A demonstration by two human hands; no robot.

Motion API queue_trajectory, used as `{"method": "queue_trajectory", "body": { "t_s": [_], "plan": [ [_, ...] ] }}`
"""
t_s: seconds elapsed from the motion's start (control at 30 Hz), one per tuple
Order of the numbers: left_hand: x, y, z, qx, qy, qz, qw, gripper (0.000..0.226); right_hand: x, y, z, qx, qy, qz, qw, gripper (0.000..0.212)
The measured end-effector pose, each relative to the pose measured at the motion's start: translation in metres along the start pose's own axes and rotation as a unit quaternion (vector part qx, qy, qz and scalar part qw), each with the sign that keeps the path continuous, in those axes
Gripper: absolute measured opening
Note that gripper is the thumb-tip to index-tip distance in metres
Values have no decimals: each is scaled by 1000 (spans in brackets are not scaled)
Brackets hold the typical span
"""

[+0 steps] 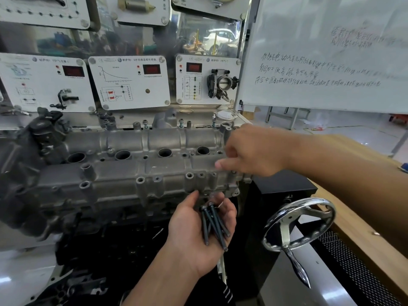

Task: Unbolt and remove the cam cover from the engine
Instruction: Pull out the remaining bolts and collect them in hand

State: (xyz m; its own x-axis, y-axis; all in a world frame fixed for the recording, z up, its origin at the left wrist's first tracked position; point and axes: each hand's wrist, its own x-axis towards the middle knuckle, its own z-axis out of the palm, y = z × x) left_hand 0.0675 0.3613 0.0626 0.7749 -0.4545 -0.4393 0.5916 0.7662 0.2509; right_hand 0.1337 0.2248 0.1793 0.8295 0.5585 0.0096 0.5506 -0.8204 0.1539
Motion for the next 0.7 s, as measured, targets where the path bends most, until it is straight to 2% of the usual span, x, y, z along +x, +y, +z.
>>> {"method": "queue_trajectory", "body": {
  "t_s": [0.1,0.2,0.27,0.3,0.37,0.5,0.57,0.67,0.7],
  "plan": [
    [0,0,-2,-3,2,1,1000,57,-1,-1,0,-9,28,-21,999,43],
    [0,-1,-3,-7,0,1,1000,55,-3,-1,-3,-7,13,-26,1000,30],
    [1,-1,-4,-7,0,1,1000,55,-3,-1,-4,13,-3,-29,1000,10],
    [1,-1,-3,-7,0,0,1000,54,-3,-1,-6,25,-11,-30,999,8],
    [1,-2,-2,-8,3,1,1000,53,-3,1,-9,46,-24,-18,998,25],
    [1,-2,0,-12,3,2,1000,53,-1,1,-2,-3,-21,11,1000,35],
    [1,-2,0,-13,5,2,1000,53,0,1,1,2,-20,5,1000,30],
    [1,-2,-1,-16,3,2,1000,54,-2,2,-10,23,-8,-13,1000,7],
    [1,-2,-1,-19,1,3,1000,54,-4,2,-17,32,4,-23,999,9]
  ]
}}
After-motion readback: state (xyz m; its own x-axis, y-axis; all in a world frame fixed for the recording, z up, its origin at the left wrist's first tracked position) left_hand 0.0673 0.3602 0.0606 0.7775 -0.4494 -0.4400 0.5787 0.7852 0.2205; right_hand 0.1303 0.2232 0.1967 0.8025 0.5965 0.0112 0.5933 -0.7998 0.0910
